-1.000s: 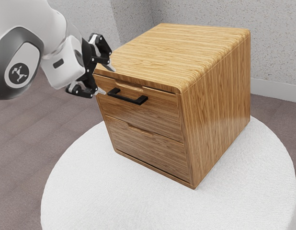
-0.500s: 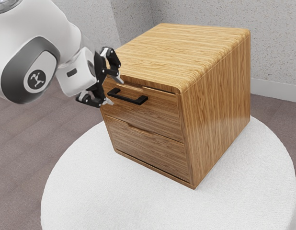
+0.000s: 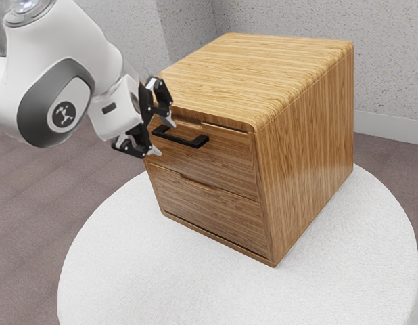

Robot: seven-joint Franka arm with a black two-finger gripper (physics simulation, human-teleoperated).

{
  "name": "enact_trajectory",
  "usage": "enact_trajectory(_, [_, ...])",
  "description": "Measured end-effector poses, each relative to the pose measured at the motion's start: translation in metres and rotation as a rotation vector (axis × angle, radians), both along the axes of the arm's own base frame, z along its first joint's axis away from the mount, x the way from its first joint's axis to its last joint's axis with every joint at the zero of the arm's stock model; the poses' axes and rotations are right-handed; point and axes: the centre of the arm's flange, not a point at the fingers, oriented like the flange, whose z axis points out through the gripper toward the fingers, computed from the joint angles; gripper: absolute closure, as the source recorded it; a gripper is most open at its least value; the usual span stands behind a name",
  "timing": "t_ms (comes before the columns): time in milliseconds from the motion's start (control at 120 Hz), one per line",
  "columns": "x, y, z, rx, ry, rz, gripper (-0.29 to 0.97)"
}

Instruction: Pull the drawer handle with one arm to open the drawer

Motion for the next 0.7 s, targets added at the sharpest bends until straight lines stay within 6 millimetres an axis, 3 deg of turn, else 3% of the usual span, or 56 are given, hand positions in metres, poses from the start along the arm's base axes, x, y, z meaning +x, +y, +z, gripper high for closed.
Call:
enact_trajectory(175, [0.01,0.004,-0.013,-0.014,0.024,-0.005,0.33])
enact_trajectory(292, [0.013,-0.011,-0.015,-0.011,0.028,-0.032,0.33])
enact_trajectory(567, [0.017,-0.01,-0.022,-0.012,0.039,-0.042,0.17])
enact_trajectory(642, [0.018,-0.003,-0.023,-0.008,0.042,-0.035,0.36])
enact_trajectory(700, [0.018,0.002,-0.023,-0.008,0.043,-0.025,0.42])
